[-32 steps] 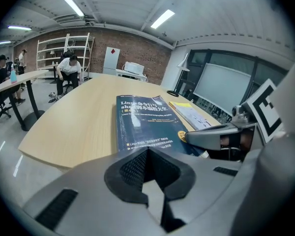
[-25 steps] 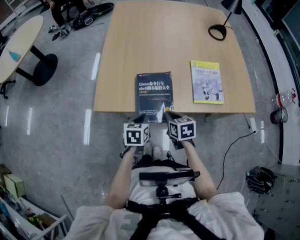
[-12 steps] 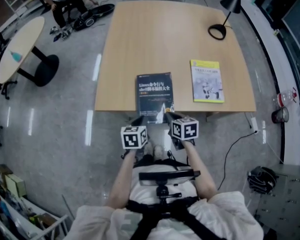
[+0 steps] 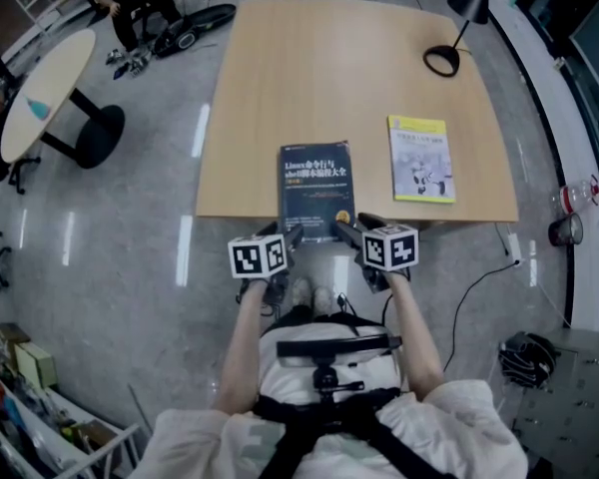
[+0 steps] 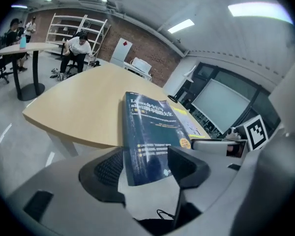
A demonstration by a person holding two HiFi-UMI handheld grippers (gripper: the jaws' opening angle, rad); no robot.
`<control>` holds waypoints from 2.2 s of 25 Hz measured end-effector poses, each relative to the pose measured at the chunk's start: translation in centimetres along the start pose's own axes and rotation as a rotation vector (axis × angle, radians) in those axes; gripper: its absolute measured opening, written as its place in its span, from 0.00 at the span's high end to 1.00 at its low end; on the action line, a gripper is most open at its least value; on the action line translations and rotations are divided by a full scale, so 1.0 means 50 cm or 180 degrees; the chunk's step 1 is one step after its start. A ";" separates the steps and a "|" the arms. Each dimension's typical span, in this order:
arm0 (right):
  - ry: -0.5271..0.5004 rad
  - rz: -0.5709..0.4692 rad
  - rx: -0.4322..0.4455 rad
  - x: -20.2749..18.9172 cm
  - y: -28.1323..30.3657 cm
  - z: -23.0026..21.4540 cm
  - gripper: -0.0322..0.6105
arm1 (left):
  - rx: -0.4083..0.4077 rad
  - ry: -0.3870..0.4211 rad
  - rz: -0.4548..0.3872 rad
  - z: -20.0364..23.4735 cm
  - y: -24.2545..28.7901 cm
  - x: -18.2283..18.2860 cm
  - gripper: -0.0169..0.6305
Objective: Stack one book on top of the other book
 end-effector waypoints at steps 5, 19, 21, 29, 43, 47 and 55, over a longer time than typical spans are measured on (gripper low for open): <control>0.0421 0.0070 0.0230 -0.020 0.000 -0.027 0.49 | -0.0149 -0.0441 0.0175 0.051 -0.003 -0.022 0.57; 0.1063 0.0419 0.0773 -0.052 0.079 -0.058 0.46 | -0.0678 -0.0650 0.0440 0.064 0.047 -0.025 0.57; 0.1078 0.0461 0.0816 -0.054 0.083 -0.060 0.46 | -0.0793 -0.0721 0.0458 0.067 0.054 -0.030 0.57; 0.1239 0.0662 0.1130 -0.059 0.108 -0.077 0.42 | -0.1273 -0.1021 0.0566 0.081 0.082 -0.041 0.57; 0.0961 0.0698 0.1005 -0.031 0.110 -0.038 0.49 | -0.1217 -0.0953 0.0490 0.069 0.089 -0.040 0.57; 0.0770 0.0578 0.0927 -0.022 0.099 -0.025 0.54 | -0.1147 -0.0855 0.0404 0.061 0.082 -0.040 0.57; 0.0535 0.0329 0.0979 0.011 0.073 0.005 0.56 | -0.1079 -0.0456 0.0132 0.038 0.044 0.008 0.57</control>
Point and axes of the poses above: the fingertips, and each gripper's own axes: y forward along the fingers, z to its left, x out of its top, the point moved 9 cm from there along -y, backward along the fingers, and after that the axes turned 4 degrees about -x, right-handed, at the moved point
